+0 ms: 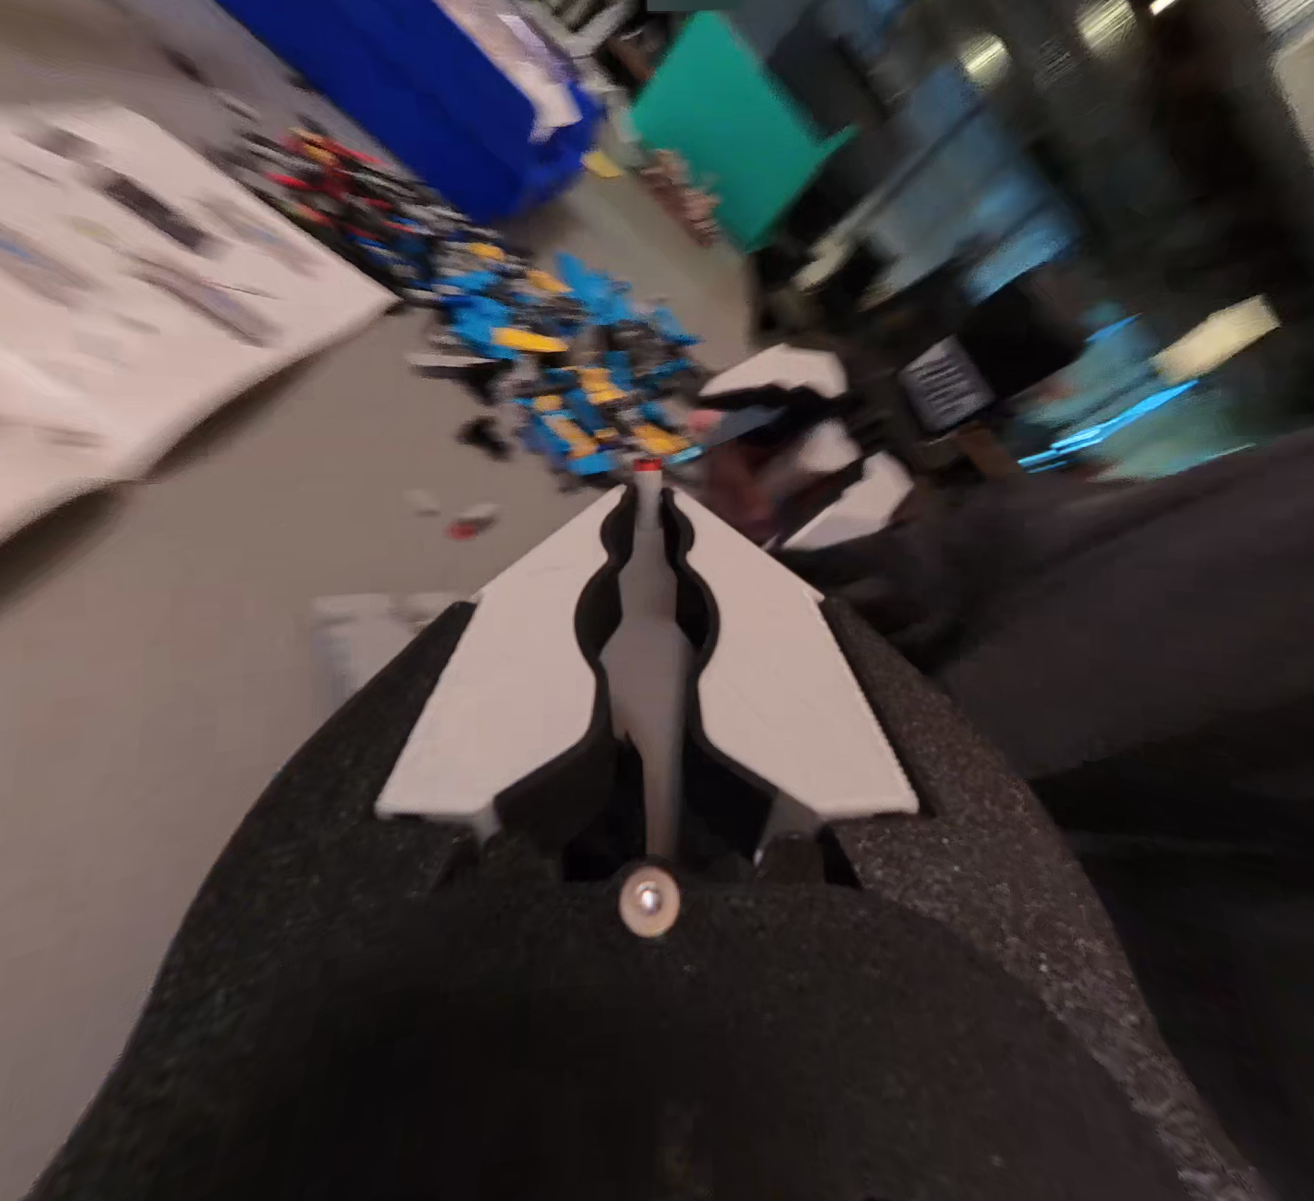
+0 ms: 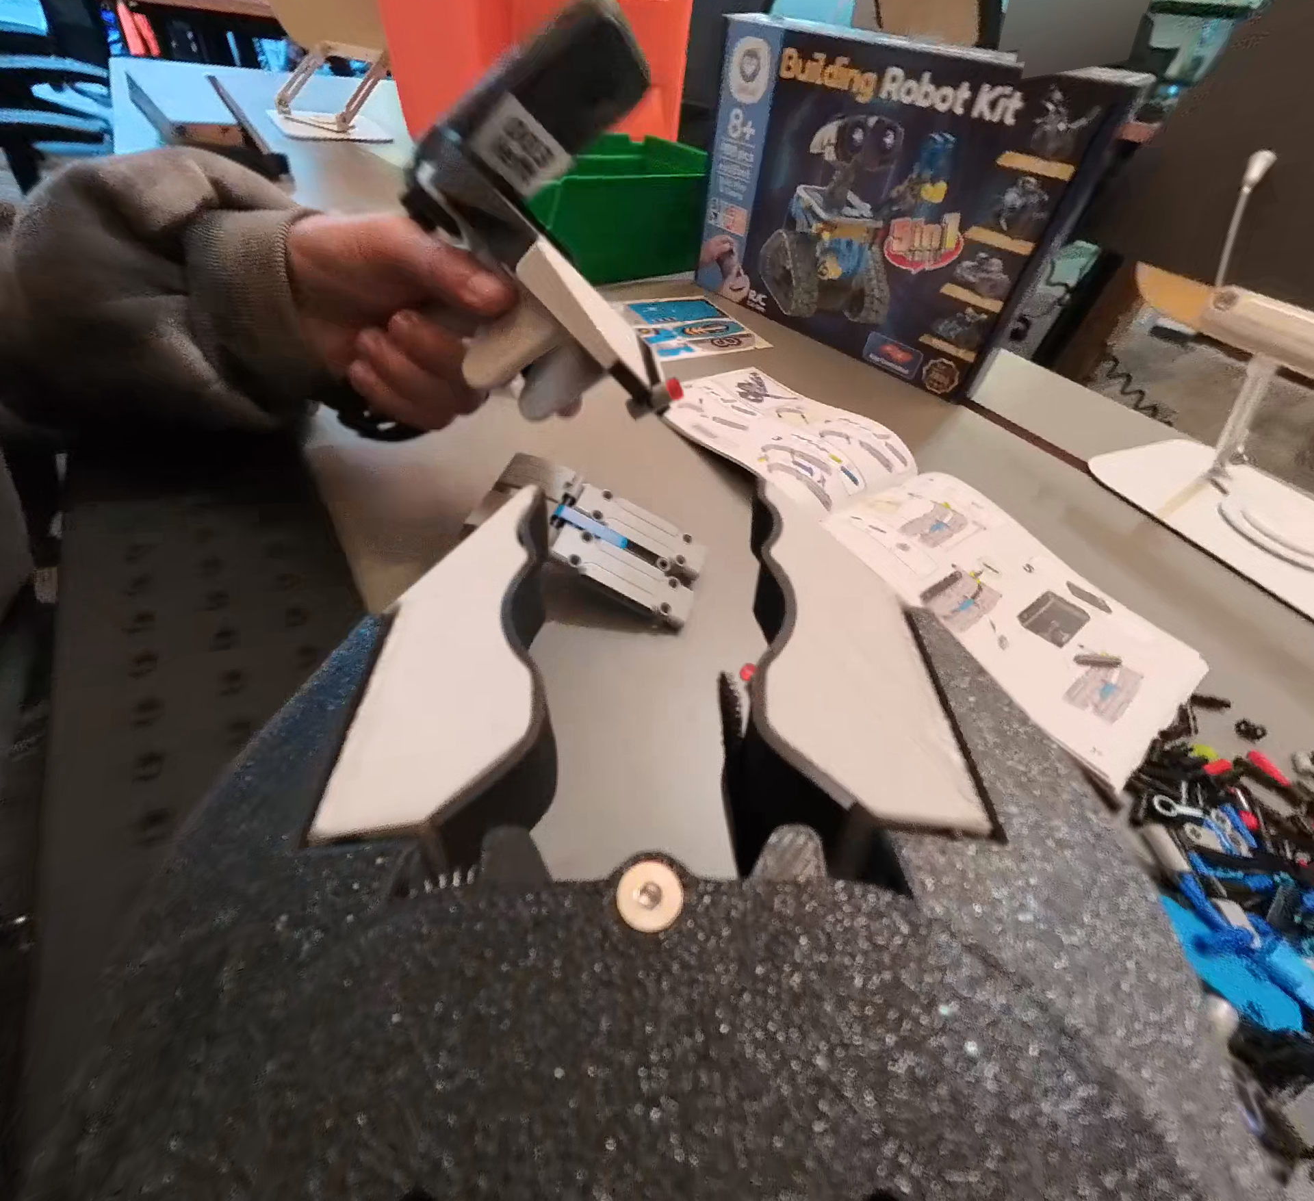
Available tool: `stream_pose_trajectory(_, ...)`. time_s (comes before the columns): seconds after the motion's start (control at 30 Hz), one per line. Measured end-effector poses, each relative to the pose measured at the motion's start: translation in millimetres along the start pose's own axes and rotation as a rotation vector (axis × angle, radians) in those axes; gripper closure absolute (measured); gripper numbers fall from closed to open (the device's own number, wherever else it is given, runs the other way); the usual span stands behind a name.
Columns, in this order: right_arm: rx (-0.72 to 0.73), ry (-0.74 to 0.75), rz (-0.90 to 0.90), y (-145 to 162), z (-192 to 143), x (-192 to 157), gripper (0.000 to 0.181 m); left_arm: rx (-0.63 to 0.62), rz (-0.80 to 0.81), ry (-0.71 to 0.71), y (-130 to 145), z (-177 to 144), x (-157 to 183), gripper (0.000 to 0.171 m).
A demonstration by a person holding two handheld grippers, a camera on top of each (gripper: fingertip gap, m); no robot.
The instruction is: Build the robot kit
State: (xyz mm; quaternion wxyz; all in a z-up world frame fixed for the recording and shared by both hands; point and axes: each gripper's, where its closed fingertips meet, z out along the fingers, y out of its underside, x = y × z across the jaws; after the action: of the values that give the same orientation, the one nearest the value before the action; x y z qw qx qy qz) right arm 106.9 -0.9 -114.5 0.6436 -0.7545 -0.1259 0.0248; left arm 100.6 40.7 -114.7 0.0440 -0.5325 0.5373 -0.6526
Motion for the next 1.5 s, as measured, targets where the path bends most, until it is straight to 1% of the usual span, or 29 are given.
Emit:
stream_pose_trajectory(0.07, -0.004, 0.013, 0.036, 3.1, -1.3, 6.8, 0.133, -0.092, 0.204, -0.258, 0.3, -22.0, -36.5, 0.165)
stream_pose_trajectory(0.13, -0.008, 0.037, 0.068, 6.7, -0.8, 14.2, 0.137, -0.257, 0.374, -0.582, 9.4, -51.9, -86.6, 0.165)
stream_pose_trajectory(0.17, -0.014, 0.046, 0.084, 8.9, -0.2, 17.3, 0.138, -0.363, 0.412, -0.677, 20.4, -63.9, -104.0, 0.165)
stream_pose_trajectory(0.2, -0.023, 0.047, 0.100, 11.2, 0.3, 19.3, 0.139, -0.438, 0.425, -0.733, 30.2, -71.6, -115.8, 0.165)
stream_pose_trajectory(0.23, -0.027, 0.046, 0.114, 12.5, 0.6, 20.6, 0.139, -0.482, 0.417, -0.768, 38.3, -76.3, -124.2, 0.165)
stream_pose_trajectory(0.33, -0.026, 0.046, 0.144, 14.1, -0.1, 23.7, 0.140, -0.551, 0.358, -0.738, 57.9, -73.6, -128.4, 0.165)
stream_pose_trajectory(0.47, -0.038, 0.040, 0.158, 17.3, 0.1, 24.5, 0.143, -0.560, 0.370, -0.740, 58.7, -71.3, -129.4, 0.165)
stream_pose_trajectory(0.57, -0.084, 0.071, 0.168, 25.7, 1.9, 30.3, 0.139, -0.545, 0.365, -0.740, 58.8, -71.4, -129.1, 0.165)
stream_pose_trajectory(0.6, -0.111, 0.079, 0.176, 29.9, 2.8, 32.7, 0.137, -0.540, 0.357, -0.734, 59.3, -71.7, -128.4, 0.160)
stream_pose_trajectory(0.63, -0.140, 0.071, 0.183, 33.3, 3.8, 33.8, 0.136, -0.529, 0.347, -0.731, 58.7, -72.7, -127.6, 0.151)
stream_pose_trajectory(0.67, -0.184, 0.072, 0.187, 38.4, 4.5, 37.2, 0.137, -0.512, 0.337, -0.730, 57.1, -74.4, -126.8, 0.146)
stream_pose_trajectory(0.7, -0.244, 0.068, 0.180, 46.3, 5.1, 40.7, 0.138, -0.502, 0.330, -0.721, 56.4, -76.5, -124.8, 0.146)
stream_pose_trajectory(0.77, -0.401, 0.033, 0.171, 70.6, 6.2, 46.0, 0.146, -0.487, 0.314, -0.693, 56.5, -80.9, -120.5, 0.146)
stream_pose_trajectory(0.83, -0.555, -0.028, 0.202, 96.3, 9.3, 48.2, 0.141, -0.463, 0.301, -0.688, 55.1, -85.0, -122.4, 0.146)
stream_pose_trajectory(0.87, -0.591, -0.051, 0.218, 102.2, 13.2, 50.4, 0.141, -0.456, 0.290, -0.691, 54.3, -86.0, -125.4, 0.146)
stream_pose_trajectory(0.93, -0.611, -0.105, 0.236, 104.5, 21.4, 50.9, 0.144, -0.446, 0.281, -0.693, 52.4, -84.8, -128.4, 0.145)
stream_pose_trajectory(1.03, -0.642, -0.137, 0.166, 107.5, 22.0, 50.5, 0.147, -0.444, 0.307, -0.697, 50.5, -83.6, -125.7, 0.145)
stream_pose_trajectory(1.1, -0.647, -0.130, 0.119, 110.1, 18.7, 50.6, 0.148, -0.436, 0.309, -0.699, 49.7, -84.0, -125.5, 0.145)
stream_pose_trajectory(1.37, -0.646, -0.129, 0.077, 115.3, 24.5, 49.7, 0.156, -0.435, 0.304, -0.705, 49.4, -84.9, -128.6, 0.145)
stream_pose_trajectory(1.43, -0.668, -0.139, 0.070, 121.4, 26.5, 48.5, 0.158, -0.422, 0.309, -0.712, 45.9, -86.0, -126.1, 0.145)
stream_pose_trajectory(1.47, -0.656, -0.152, 0.072, 119.9, 28.2, 46.6, 0.163, -0.405, 0.317, -0.719, 41.5, -86.4, -123.9, 0.145)
stream_pose_trajectory(1.5, -0.652, -0.147, 0.067, 119.3, 29.7, 47.6, 0.164, -0.383, 0.329, -0.716, 36.1, -85.5, -119.3, 0.145)
